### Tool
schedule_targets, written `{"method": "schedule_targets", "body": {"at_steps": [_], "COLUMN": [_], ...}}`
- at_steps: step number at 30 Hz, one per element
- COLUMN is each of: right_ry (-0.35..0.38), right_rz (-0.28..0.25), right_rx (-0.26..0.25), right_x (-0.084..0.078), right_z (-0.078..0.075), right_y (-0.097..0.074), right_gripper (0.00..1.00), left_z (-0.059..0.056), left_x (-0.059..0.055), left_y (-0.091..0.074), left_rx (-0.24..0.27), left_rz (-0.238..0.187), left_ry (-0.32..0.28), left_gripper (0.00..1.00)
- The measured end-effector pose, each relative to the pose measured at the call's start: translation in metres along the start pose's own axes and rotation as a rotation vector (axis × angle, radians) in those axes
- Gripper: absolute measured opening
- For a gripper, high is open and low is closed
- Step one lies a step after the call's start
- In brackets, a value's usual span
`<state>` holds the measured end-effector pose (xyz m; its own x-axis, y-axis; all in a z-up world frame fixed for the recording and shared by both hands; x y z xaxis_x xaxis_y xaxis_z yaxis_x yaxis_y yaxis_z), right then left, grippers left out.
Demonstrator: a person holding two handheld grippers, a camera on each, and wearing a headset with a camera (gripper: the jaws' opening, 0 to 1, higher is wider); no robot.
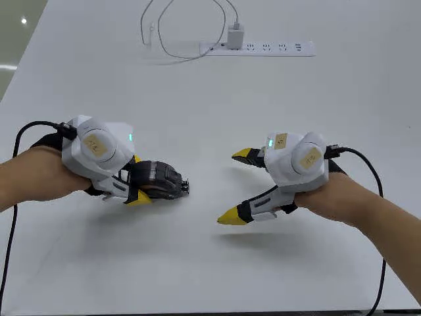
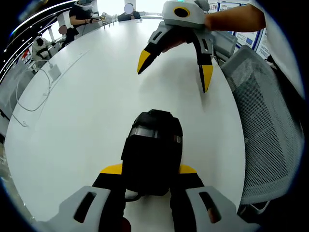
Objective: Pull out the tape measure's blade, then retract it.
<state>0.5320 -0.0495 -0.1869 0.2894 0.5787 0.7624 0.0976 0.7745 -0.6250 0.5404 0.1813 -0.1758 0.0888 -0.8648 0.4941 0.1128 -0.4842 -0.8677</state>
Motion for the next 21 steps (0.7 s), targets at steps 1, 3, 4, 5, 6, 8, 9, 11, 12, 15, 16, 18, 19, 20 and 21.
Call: {"method": "schedule_targets", "body": {"at_steps": [1,3,4,5,6,8,9,11,12,15,16,18,19,20,21], "right_ry": [-0.001,-0.003,0.000,0.001,0.000,0.000,-0.003,-0.005,-0.010,-0.015,-0.023,-0.023,-0.027,-0.032,-0.034], "right_rz": [0.002,-0.003,-0.010,-0.012,-0.020,-0.036,-0.036,-0.033,-0.031,-0.033,-0.033,-0.035,-0.037,-0.039,-0.041], "right_rx": [0.001,0.004,0.005,0.006,0.007,0.008,0.007,0.010,0.010,0.017,0.018,0.022,0.023,0.022,0.023], "right_x": [0.000,0.001,0.002,0.002,0.003,0.004,0.004,0.004,0.003,0.004,0.004,0.004,0.005,0.006,0.006], "right_z": [0.000,0.000,0.000,0.000,0.000,0.000,0.000,0.000,0.000,0.001,0.001,0.000,0.000,0.000,0.000], "right_y": [0.002,0.004,0.006,0.007,0.009,0.011,0.014,0.018,0.019,0.023,0.025,0.027,0.029,0.030,0.031], "right_gripper": [0.75,0.73,0.72,0.71,0.70,0.67,0.66,0.66,0.65,0.63,0.62,0.61,0.60,0.59,0.59], "left_z": [0.000,0.000,-0.001,-0.001,-0.001,-0.001,-0.001,-0.001,-0.001,-0.001,-0.001,0.000,0.000,0.000,-0.001], "left_x": [0.000,0.001,0.001,0.001,0.001,0.001,0.001,0.001,0.001,0.002,0.001,0.001,0.001,0.001,0.001], "left_y": [0.000,0.000,0.000,0.000,0.000,0.000,0.000,0.000,0.001,0.001,0.001,0.001,0.001,0.001,0.001], "left_rx": [0.000,0.002,0.006,0.009,0.011,0.012,0.011,0.012,0.013,0.019,0.017,0.015,0.014,0.013,0.012], "left_rz": [0.002,0.009,0.012,0.014,0.014,0.018,0.020,0.023,0.026,0.037,0.036,0.033,0.031,0.031,0.031], "left_ry": [0.001,0.004,0.005,0.007,0.006,0.004,0.006,0.010,0.011,0.011,0.009,0.009,0.008,0.006,0.006], "left_gripper": [0.31,0.31,0.30,0.30,0.30,0.30,0.30,0.30,0.30,0.30,0.30,0.30,0.30,0.30,0.30]}}
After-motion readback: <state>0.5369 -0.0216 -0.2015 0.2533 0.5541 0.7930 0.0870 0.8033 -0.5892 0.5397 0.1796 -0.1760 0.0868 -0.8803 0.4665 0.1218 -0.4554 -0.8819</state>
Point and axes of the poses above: the centre of the closed fingertips' face, and the gripper's own axes: y roughly forward along the fingers, z roughly to its left, x roughly out of its top, the point moved 9 cm from there along -y, roughly backward along the fingers, and after that the axes turned 6 degrees about y, right-handed, at the moved point
